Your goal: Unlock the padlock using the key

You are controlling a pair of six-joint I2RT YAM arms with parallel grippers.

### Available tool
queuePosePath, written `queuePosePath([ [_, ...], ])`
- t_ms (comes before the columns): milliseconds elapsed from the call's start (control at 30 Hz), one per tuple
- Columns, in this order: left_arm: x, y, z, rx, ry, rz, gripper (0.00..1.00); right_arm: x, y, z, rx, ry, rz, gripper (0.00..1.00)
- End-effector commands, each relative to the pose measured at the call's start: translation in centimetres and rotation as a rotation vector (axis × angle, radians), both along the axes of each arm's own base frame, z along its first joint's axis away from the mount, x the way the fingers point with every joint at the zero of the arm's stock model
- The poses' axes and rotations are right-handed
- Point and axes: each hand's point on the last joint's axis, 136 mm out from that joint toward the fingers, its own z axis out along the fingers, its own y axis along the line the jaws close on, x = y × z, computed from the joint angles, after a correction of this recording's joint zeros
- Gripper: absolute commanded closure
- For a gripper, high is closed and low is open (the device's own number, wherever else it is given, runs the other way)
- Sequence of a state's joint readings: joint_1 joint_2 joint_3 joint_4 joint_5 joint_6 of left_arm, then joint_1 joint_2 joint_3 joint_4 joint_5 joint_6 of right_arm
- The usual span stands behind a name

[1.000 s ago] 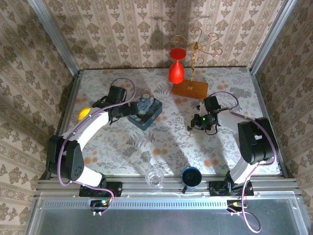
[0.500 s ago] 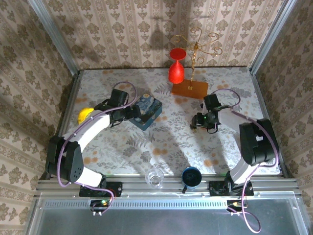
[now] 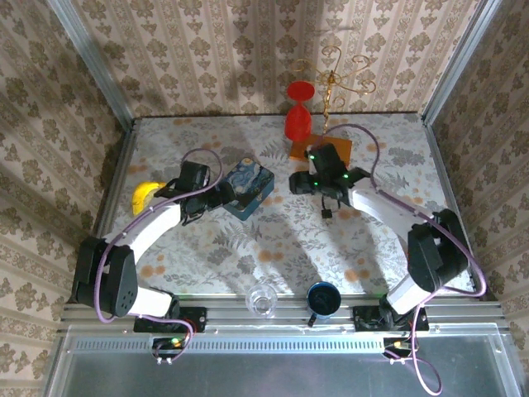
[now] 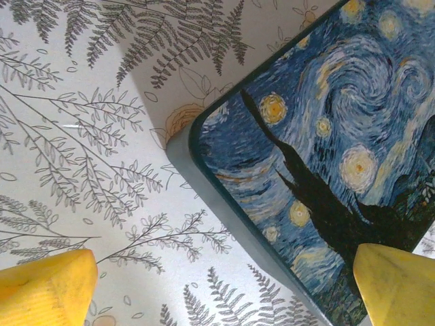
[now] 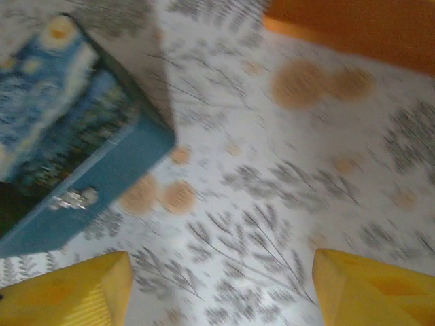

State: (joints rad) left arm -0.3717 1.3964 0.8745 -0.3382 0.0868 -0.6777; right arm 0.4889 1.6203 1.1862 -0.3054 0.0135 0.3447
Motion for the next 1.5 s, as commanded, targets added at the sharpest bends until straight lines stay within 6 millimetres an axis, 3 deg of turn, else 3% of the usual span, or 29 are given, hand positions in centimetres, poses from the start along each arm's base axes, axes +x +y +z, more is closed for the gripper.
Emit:
queuePosePath([
  [0,0.8,-0.9,1.0,-0.1,-0.036,0.021,0.01,2.6,2.1,0.5,-0.051,-0.071,0.025,0.28],
  [133,1.6,-1.2,0.7,-0.142,-0.052,0.038,0.0,4.6,5.7,-0.2,-0.053,-0.081,0.082,0.28],
  [267,2.1,-1.4,0.1,-0.156,-0.045,0.041,0.01,6.5,7.9,-1.3,-0.063,-0.09,0.095,0.3],
  [533,2.4,-1.7,-1.2,-0.163,-0.024,0.034,0.05,8.5,10.4,-3.5,-0.034,-0.075,0.142,0.33],
  [700,3.2,-2.3,-1.3,-0.185,-0.04,0.017,0.16,8.3,10.9,-5.1,-0.025,-0.043,0.158,0.42],
  [900,4.4,-3.2,-1.6,-0.195,-0.045,-0.021,0.28,6.9,10.1,-5.8,-0.027,-0.021,0.147,0.5],
  [1067,5.3,-4.4,-1.4,-0.201,-0.06,-0.075,0.34,5.2,7.9,-5.6,-0.028,-0.019,0.077,0.51],
  [1467,5.8,-8.8,-1.7,-0.211,-0.039,-0.213,0.36,-0.9,1.6,-6.2,-0.049,0.039,-0.143,0.52],
])
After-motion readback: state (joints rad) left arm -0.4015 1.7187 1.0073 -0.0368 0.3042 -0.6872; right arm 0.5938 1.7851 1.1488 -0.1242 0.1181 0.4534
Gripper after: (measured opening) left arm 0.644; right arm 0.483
